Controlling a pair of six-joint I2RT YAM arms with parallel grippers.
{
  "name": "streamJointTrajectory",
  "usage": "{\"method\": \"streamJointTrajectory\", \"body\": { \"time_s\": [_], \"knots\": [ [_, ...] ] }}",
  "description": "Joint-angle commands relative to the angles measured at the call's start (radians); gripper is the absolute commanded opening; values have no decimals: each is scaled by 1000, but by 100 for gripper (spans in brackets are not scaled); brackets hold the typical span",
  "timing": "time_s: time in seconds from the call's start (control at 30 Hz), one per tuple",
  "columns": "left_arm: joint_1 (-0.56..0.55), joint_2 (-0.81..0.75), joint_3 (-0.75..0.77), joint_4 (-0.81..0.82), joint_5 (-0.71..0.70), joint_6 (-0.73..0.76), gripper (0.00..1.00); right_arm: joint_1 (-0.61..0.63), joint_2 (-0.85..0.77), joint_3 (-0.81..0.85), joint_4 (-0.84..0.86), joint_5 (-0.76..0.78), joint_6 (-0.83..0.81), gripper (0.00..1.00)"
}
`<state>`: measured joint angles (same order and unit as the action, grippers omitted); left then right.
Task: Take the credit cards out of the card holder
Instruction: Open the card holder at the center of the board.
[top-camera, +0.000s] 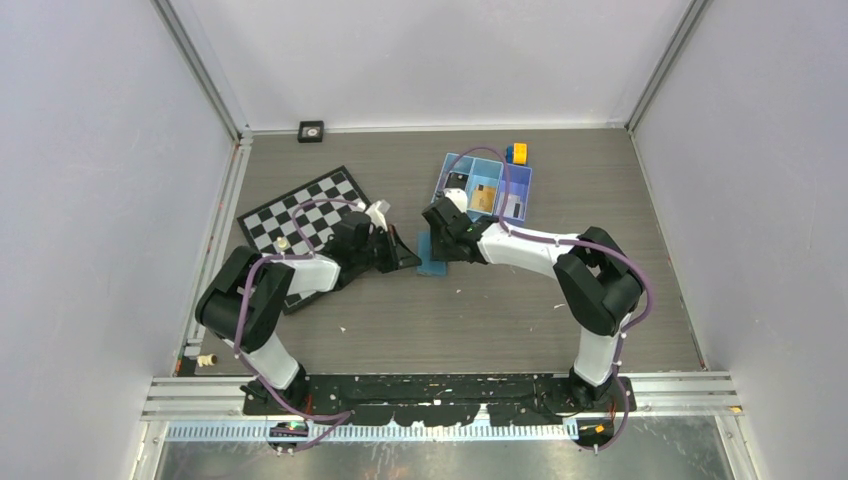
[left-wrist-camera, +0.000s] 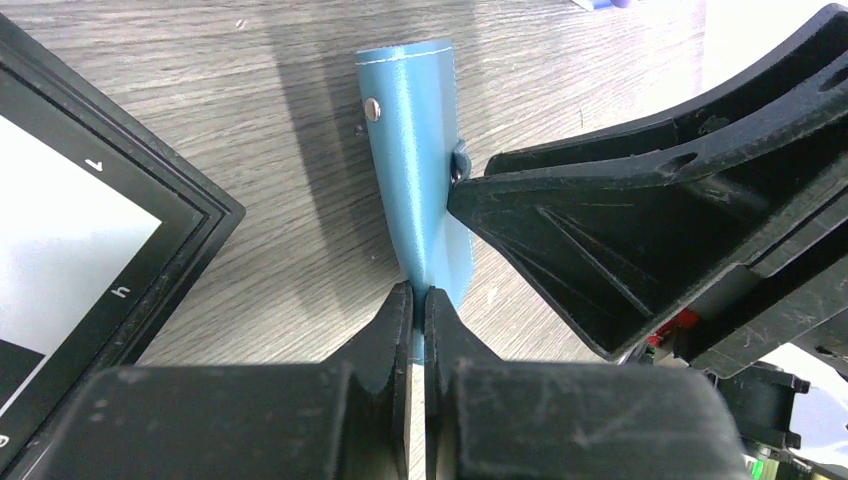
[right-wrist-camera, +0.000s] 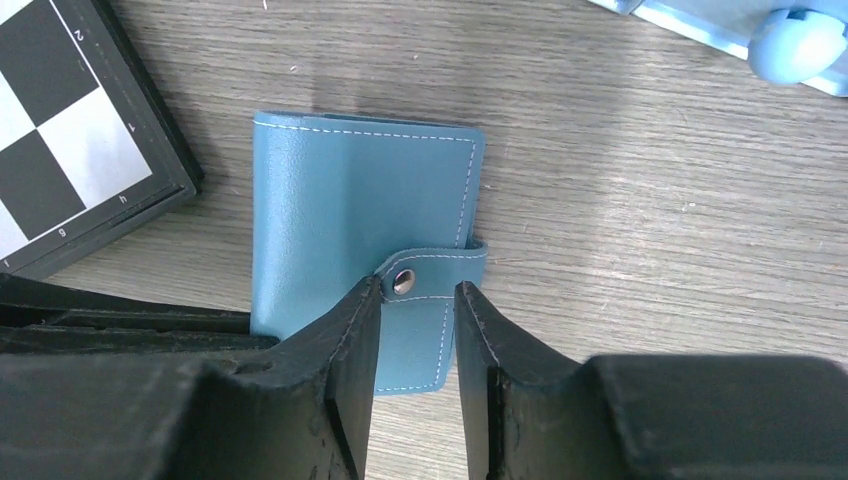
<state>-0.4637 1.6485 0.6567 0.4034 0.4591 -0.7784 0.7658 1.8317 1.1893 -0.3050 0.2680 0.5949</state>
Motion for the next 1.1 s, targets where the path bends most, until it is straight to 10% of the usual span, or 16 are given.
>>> {"method": "streamJointTrajectory", "body": {
  "time_s": [0.0,0.5,0.67,1.07],
  "knots": [
    [-6,-59,19,-42,-13,23,0,-28,8,5,-101,227,-5,35],
    [-6,-106,19,-103,-56,62,0,-30,-63,-48,-39,182,-19,20],
    [-6,-101,24,-112,-56,65,0,-30,-85,-67,-17,145,-15,47],
    [-12,-67,38,-92,12,51,1,-18,-215,-187,163,15,-70,68]
  ]
}}
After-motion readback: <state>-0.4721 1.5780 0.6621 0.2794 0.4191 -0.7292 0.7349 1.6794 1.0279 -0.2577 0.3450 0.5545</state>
